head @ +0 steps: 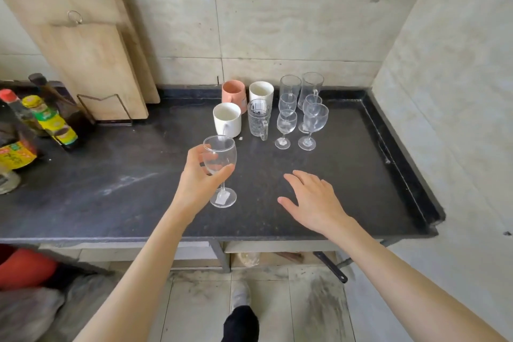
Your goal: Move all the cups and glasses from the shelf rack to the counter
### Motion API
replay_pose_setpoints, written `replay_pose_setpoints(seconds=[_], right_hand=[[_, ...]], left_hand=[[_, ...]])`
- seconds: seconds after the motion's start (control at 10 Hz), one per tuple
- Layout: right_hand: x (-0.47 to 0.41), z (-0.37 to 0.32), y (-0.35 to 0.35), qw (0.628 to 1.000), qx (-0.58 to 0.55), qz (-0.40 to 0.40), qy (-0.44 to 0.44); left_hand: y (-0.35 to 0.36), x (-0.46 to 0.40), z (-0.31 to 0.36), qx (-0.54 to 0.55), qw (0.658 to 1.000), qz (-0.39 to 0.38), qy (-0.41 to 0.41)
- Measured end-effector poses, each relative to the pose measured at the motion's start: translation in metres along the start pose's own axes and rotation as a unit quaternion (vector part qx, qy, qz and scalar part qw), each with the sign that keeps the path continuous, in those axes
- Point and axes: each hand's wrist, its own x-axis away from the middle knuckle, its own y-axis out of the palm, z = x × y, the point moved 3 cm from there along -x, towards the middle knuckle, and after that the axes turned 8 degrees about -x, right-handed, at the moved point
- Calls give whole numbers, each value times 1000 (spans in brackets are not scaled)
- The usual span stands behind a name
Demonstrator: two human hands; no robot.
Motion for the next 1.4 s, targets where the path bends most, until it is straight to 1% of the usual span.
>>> replay_pose_setpoints(seconds=[0.2,0.3,0.6,0.9,1.2,1.3,1.4], right_hand=[[-90,31,49,998,-14,-24,51],[-121,48,73,995,-16,-21,98],[-169,89,125,991,37,-46,121],[-172,98,140,989,63,-20,130],[-173,101,142,989,69,-5,130],[-172,101,141,990,71,-3,124],[-173,100,142,990,66,8,122]], left_hand=[[34,-88,-42,1,998,-39,-41],[48,-120,-56,13,997,-56,-47],[86,-180,-73,33,998,-48,-32],[112,-209,-67,45,998,-51,2],[127,-218,-67,58,998,-38,13],[126,-212,-71,67,997,-31,11],[128,-194,-92,35,999,-12,-33]])
